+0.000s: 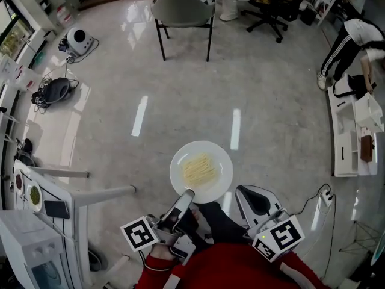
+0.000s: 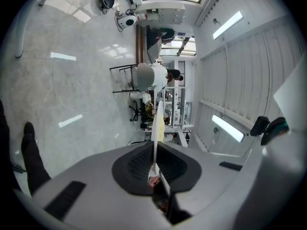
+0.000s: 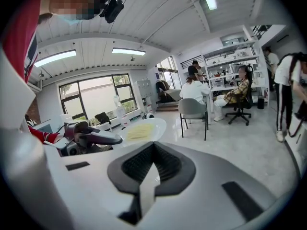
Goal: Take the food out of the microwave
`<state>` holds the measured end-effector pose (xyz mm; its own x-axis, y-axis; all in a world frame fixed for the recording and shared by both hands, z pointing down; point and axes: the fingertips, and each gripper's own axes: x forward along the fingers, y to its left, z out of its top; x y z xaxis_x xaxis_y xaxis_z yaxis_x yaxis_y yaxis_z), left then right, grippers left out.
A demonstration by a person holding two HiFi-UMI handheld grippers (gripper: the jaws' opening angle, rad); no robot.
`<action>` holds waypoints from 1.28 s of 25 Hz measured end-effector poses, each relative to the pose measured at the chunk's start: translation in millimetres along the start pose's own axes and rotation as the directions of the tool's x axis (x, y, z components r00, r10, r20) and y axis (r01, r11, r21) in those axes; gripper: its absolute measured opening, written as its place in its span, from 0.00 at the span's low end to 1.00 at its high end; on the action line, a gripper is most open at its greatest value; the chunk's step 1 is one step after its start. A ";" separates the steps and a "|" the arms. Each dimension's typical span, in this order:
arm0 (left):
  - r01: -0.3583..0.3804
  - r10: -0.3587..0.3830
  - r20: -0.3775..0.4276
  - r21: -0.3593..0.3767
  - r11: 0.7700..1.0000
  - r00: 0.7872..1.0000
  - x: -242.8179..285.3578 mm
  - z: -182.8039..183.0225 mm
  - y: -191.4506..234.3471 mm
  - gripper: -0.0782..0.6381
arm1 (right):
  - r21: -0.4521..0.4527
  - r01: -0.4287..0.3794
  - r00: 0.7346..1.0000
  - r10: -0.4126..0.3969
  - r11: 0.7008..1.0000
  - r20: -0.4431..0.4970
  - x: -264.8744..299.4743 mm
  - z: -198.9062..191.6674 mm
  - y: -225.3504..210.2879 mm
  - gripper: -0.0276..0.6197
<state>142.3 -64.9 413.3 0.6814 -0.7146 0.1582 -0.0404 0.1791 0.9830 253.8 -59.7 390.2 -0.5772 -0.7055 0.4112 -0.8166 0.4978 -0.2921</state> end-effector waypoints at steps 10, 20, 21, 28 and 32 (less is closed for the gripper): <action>0.004 -0.003 -0.061 0.021 1.000 0.998 17.4 -0.4 -6.8 0.14 | -0.007 0.082 0.995 -0.082 0.997 0.061 -7.7 11.4 -23.0 0.06; 0.030 -0.028 -0.073 0.023 0.999 0.997 27.7 -4.1 -18.0 0.14 | -0.067 0.086 0.993 -0.080 0.994 0.081 -5.9 18.9 -28.2 0.06; 0.031 -0.029 -0.071 0.024 0.999 0.997 27.7 -3.9 -18.2 0.14 | -0.074 0.082 0.994 -0.076 0.994 0.083 -4.9 19.9 -27.5 0.06; 0.031 -0.031 -0.041 0.005 1.000 0.999 24.7 -1.7 -17.8 0.14 | -0.103 0.059 0.994 -0.049 0.993 0.099 -2.8 26.8 -23.3 0.06; 0.033 -0.033 -0.026 0.001 0.999 0.999 23.1 1.4 -17.5 0.14 | -0.107 0.050 0.994 -0.040 0.993 0.098 -0.4 27.2 -22.9 0.06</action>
<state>157.7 -85.4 399.9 0.7012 -0.7022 0.1237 -0.0188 0.1552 0.9877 272.7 -84.6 373.2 -0.5416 -0.7707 0.3358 -0.8399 0.5132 -0.1767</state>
